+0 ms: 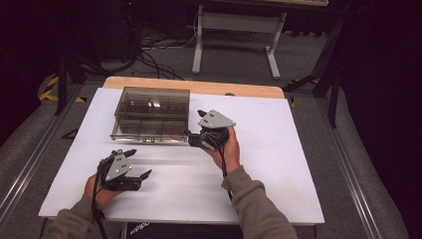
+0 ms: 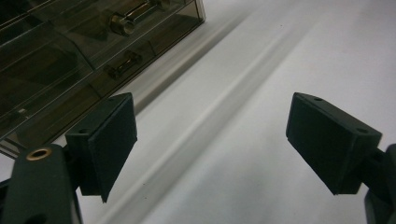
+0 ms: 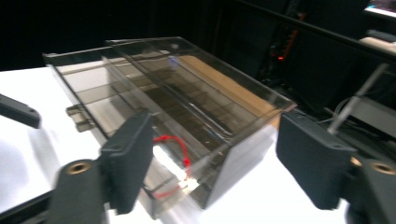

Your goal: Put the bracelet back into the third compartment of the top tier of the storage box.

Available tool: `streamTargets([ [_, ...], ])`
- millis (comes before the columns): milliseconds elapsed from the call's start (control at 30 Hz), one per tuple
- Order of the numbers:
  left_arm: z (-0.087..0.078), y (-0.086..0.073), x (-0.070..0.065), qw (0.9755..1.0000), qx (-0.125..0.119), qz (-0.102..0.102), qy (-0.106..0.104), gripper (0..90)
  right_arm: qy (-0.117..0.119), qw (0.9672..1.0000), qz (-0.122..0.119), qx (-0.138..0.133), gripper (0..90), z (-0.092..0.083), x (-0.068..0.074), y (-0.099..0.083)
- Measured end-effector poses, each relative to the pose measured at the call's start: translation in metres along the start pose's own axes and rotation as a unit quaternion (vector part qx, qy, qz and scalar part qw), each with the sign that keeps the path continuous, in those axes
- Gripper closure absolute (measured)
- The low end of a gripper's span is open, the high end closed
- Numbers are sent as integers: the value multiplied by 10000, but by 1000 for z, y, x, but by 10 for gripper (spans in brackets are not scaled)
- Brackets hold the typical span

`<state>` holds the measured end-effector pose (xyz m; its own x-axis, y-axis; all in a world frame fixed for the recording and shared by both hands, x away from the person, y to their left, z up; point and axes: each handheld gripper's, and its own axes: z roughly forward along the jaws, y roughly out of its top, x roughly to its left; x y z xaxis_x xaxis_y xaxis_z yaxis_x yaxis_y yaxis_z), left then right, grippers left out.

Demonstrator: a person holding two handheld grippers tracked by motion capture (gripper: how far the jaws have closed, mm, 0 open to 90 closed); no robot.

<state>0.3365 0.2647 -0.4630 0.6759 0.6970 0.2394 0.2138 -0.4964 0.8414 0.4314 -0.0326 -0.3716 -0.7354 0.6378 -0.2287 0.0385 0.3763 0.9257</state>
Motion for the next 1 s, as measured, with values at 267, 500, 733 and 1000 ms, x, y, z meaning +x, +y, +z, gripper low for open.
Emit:
streamTargets([
  [267, 0, 0, 0, 10000, 19, 13, 19, 172, -230, 9996, 101, -106, 111, -13, -6, -7],
  [500, 1, 0, 0, 10000, 42, 33, 22, 172, -326, 9993, 120, -166, 58, -25, -11, -15],
  [733, 1, 1, -1, 10000, 49, 54, 44, 172, -428, 9987, 149, -237, 60, -39, -18, -20],
  [1000, -1, 1, -1, 10000, 10, 62, 35, 173, -542, 9983, 118, -156, 75, -53, -29, -25],
])
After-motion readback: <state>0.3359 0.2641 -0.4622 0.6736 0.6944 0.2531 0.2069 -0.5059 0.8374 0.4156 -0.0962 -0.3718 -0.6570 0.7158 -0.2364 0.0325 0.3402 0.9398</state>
